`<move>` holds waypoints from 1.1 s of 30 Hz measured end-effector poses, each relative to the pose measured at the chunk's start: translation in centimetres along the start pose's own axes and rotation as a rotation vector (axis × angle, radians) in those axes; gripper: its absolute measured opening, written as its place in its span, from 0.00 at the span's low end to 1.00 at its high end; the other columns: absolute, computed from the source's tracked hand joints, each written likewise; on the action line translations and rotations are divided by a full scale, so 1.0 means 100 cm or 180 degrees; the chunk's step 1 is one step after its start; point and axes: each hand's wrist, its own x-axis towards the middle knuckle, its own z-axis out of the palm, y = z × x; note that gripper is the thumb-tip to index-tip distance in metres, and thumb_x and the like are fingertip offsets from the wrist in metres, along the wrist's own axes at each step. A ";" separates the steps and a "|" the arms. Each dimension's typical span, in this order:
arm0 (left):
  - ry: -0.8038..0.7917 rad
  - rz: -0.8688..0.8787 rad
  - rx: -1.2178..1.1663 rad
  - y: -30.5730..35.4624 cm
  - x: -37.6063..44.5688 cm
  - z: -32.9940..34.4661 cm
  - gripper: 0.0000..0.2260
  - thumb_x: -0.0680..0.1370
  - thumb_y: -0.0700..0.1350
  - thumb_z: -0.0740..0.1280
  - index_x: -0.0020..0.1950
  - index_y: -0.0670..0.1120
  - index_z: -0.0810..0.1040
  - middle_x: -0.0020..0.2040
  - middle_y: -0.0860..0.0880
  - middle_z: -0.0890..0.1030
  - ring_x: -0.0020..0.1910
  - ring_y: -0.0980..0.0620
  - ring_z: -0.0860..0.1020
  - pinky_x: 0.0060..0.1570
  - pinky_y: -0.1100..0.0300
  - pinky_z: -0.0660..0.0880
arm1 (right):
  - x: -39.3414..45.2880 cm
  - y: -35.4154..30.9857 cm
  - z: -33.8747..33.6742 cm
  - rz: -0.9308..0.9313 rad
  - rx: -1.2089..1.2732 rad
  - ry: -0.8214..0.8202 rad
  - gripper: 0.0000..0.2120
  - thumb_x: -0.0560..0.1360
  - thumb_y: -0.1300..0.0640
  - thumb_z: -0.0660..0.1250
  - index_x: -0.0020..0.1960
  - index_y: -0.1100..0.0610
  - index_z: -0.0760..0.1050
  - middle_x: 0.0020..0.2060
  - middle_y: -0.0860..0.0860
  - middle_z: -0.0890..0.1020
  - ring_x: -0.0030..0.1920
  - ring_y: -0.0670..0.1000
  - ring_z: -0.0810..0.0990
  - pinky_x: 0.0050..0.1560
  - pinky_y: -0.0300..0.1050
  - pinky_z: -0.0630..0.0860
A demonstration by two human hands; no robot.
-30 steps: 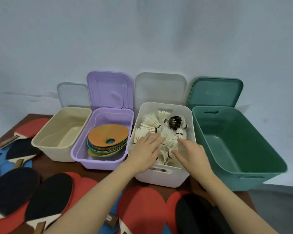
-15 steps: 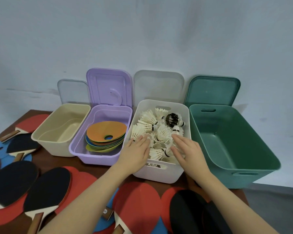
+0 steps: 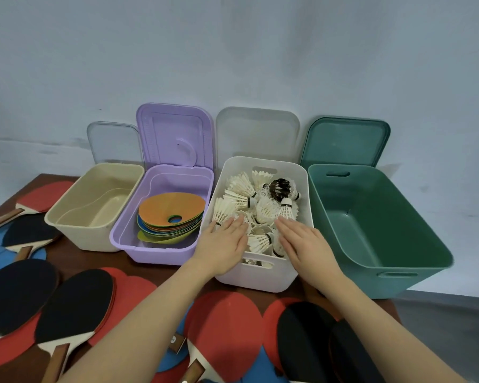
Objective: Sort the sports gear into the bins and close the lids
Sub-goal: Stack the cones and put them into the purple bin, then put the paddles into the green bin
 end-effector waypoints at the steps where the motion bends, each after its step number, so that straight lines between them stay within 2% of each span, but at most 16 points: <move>1: -0.0001 0.0015 0.0027 0.000 -0.001 0.000 0.21 0.83 0.52 0.44 0.76 0.52 0.53 0.77 0.56 0.49 0.75 0.57 0.47 0.72 0.51 0.43 | -0.001 -0.001 0.004 0.0063 0.0010 -0.0261 0.32 0.78 0.38 0.37 0.72 0.51 0.64 0.70 0.46 0.69 0.70 0.47 0.66 0.68 0.39 0.56; 3: 0.0018 0.0043 0.0096 0.000 -0.003 0.000 0.22 0.83 0.52 0.44 0.77 0.52 0.52 0.77 0.56 0.49 0.75 0.57 0.46 0.73 0.51 0.42 | -0.001 0.001 0.010 0.0193 0.0032 -0.0764 0.46 0.68 0.31 0.21 0.75 0.47 0.55 0.74 0.41 0.57 0.74 0.43 0.54 0.72 0.40 0.45; 4: 0.0027 0.0052 0.0120 0.000 -0.003 0.000 0.22 0.83 0.52 0.43 0.77 0.52 0.52 0.77 0.56 0.49 0.75 0.57 0.46 0.73 0.50 0.42 | 0.001 0.001 0.010 0.0236 -0.0007 -0.0947 0.46 0.66 0.30 0.20 0.76 0.46 0.52 0.75 0.40 0.54 0.75 0.41 0.50 0.73 0.41 0.43; 7: -0.0002 0.0080 0.0130 0.001 -0.003 -0.002 0.22 0.83 0.53 0.44 0.77 0.52 0.52 0.77 0.56 0.49 0.75 0.56 0.46 0.73 0.49 0.42 | 0.007 0.000 0.006 0.0206 -0.0209 -0.1455 0.30 0.78 0.38 0.35 0.76 0.47 0.53 0.75 0.42 0.53 0.74 0.40 0.49 0.73 0.45 0.41; 10: 0.0008 0.0062 0.0190 0.001 -0.003 -0.001 0.22 0.83 0.52 0.45 0.77 0.52 0.52 0.77 0.56 0.50 0.75 0.56 0.46 0.72 0.49 0.42 | 0.007 -0.001 0.005 0.0278 -0.0274 -0.1544 0.26 0.80 0.41 0.40 0.76 0.48 0.51 0.75 0.42 0.53 0.75 0.41 0.48 0.73 0.46 0.41; 14: 0.0203 0.0066 0.0162 0.001 -0.004 0.001 0.21 0.82 0.52 0.47 0.76 0.52 0.55 0.77 0.55 0.52 0.75 0.55 0.48 0.72 0.51 0.44 | 0.004 -0.002 0.005 0.0294 -0.0278 -0.1212 0.26 0.81 0.41 0.41 0.76 0.48 0.51 0.75 0.43 0.54 0.75 0.45 0.50 0.73 0.45 0.42; 18: 0.0607 0.0183 -0.0255 0.002 -0.012 -0.004 0.21 0.81 0.52 0.51 0.73 0.49 0.64 0.73 0.52 0.65 0.72 0.51 0.60 0.68 0.56 0.53 | -0.003 -0.007 0.002 0.0152 -0.0132 -0.0743 0.32 0.76 0.38 0.36 0.75 0.49 0.57 0.73 0.46 0.63 0.73 0.48 0.59 0.71 0.42 0.50; 19: 0.0681 0.0229 -0.0284 0.002 -0.016 -0.006 0.22 0.80 0.54 0.49 0.71 0.48 0.67 0.71 0.51 0.67 0.71 0.50 0.63 0.68 0.56 0.56 | -0.004 -0.010 0.001 0.0153 -0.0045 -0.0634 0.31 0.76 0.39 0.38 0.74 0.50 0.59 0.72 0.47 0.65 0.72 0.49 0.61 0.70 0.42 0.52; 21: 0.0793 0.0364 -0.0244 0.001 -0.022 -0.007 0.27 0.76 0.55 0.46 0.68 0.46 0.71 0.68 0.48 0.72 0.67 0.48 0.69 0.66 0.53 0.61 | -0.008 -0.016 -0.003 0.0224 0.0066 -0.0332 0.23 0.80 0.45 0.49 0.72 0.51 0.63 0.69 0.48 0.69 0.69 0.50 0.66 0.67 0.42 0.58; 22: 0.0829 0.0385 -0.0252 -0.001 -0.024 -0.008 0.26 0.76 0.54 0.47 0.67 0.45 0.73 0.67 0.48 0.73 0.65 0.47 0.71 0.64 0.52 0.64 | -0.011 -0.019 -0.004 0.0258 0.0092 -0.0160 0.20 0.81 0.49 0.54 0.71 0.52 0.66 0.67 0.48 0.72 0.67 0.51 0.68 0.65 0.43 0.60; 24: 0.0885 0.0388 -0.0307 -0.003 -0.030 -0.012 0.24 0.75 0.52 0.50 0.64 0.44 0.75 0.64 0.47 0.76 0.62 0.46 0.74 0.61 0.51 0.69 | -0.016 -0.025 -0.006 0.0315 0.0167 0.0162 0.18 0.79 0.53 0.57 0.67 0.54 0.71 0.62 0.49 0.76 0.63 0.52 0.72 0.60 0.43 0.64; 28: 0.1082 0.0540 -0.0289 -0.002 -0.040 -0.015 0.21 0.75 0.50 0.54 0.61 0.43 0.77 0.60 0.46 0.79 0.57 0.45 0.77 0.56 0.51 0.72 | -0.034 -0.037 -0.009 0.0285 0.0197 0.0560 0.19 0.76 0.51 0.54 0.58 0.57 0.77 0.50 0.50 0.81 0.52 0.52 0.77 0.49 0.42 0.68; 33: 0.1185 0.0708 -0.0399 0.013 -0.058 -0.009 0.20 0.74 0.49 0.55 0.59 0.43 0.78 0.58 0.45 0.79 0.57 0.45 0.77 0.56 0.52 0.71 | -0.069 -0.040 -0.013 0.0465 0.0272 0.0636 0.18 0.76 0.51 0.55 0.57 0.58 0.78 0.48 0.49 0.81 0.48 0.51 0.77 0.46 0.40 0.66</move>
